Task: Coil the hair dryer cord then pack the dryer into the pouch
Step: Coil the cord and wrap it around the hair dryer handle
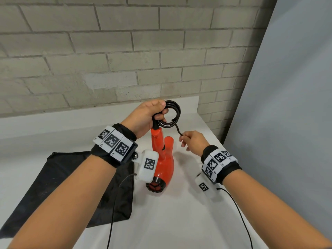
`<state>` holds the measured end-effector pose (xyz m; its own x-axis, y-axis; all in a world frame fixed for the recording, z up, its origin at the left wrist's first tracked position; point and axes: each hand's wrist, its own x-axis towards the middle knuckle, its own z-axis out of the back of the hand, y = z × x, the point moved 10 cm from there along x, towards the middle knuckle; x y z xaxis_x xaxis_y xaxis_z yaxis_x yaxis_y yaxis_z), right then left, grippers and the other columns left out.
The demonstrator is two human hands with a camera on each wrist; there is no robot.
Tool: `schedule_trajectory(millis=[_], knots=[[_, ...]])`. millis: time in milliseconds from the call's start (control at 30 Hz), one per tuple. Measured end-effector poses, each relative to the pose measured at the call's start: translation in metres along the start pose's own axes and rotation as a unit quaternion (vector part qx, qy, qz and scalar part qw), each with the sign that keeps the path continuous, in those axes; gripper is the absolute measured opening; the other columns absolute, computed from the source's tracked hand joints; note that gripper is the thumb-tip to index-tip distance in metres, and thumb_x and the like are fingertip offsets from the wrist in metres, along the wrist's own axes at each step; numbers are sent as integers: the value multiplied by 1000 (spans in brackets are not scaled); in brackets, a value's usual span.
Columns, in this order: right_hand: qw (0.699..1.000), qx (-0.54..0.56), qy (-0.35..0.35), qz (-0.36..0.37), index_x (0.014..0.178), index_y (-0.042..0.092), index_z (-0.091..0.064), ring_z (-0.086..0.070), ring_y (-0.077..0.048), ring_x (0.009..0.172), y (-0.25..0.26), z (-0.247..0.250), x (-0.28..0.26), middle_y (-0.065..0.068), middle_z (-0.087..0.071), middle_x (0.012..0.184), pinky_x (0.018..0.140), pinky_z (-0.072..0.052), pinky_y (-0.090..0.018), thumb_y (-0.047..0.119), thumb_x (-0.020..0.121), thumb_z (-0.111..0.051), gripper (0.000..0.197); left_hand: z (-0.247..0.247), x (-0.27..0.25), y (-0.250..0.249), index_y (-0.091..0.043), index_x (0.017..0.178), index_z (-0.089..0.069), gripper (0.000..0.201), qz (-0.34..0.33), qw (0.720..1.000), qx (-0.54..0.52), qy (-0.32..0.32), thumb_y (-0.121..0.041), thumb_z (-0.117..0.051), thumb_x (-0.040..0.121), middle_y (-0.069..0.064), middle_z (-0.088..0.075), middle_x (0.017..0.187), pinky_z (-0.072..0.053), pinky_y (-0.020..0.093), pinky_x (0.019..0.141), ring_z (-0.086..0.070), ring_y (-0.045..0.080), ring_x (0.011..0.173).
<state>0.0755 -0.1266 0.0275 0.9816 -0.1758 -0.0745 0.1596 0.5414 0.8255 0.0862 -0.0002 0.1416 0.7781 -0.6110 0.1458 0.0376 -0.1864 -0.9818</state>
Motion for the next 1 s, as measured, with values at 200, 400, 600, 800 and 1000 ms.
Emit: schedule_trajectory(millis=[200,400,600,800,1000], knots=[[981,49,16,189,123,15,-51,-49,-3,108,60,4,-24,7,-56,115,91,-34,-6,3,92,-43,35,-4,2,-1,-9,85,-56,21,-12,1000,-6,-8,-9,-38,94,-7,-56,64,-51,20,65,-43,1,47],[974,148,23,169,73,25,-54,-38,0,47,63,7,-27,3,-38,59,54,-32,-19,13,99,-32,36,-10,1,-1,-5,91,-50,18,10,1000,-21,12,-8,-33,94,-10,-51,57,-49,19,62,-37,2,45],[987,16,-55,151,71,17,-55,-39,-6,57,59,32,-5,3,-48,64,57,-30,-18,4,92,-39,29,-27,-5,2,-9,82,-58,27,29,996,68,48,-13,-34,96,-12,-47,52,-40,22,63,-32,1,42],[974,-8,-165,154,83,10,-60,-46,-21,68,77,85,-4,4,-47,60,55,-33,-22,10,94,-38,24,-27,-3,-2,-12,88,-58,27,24,995,99,17,-18,-33,97,-6,-44,57,-31,21,62,-33,1,38],[944,-18,-254,210,81,16,-59,-47,-18,64,124,124,-33,3,-51,62,61,-36,-26,15,93,-39,24,-40,-4,-2,-7,94,-53,21,45,980,180,67,-17,-35,96,0,-36,63,-27,11,47,-34,1,41]])
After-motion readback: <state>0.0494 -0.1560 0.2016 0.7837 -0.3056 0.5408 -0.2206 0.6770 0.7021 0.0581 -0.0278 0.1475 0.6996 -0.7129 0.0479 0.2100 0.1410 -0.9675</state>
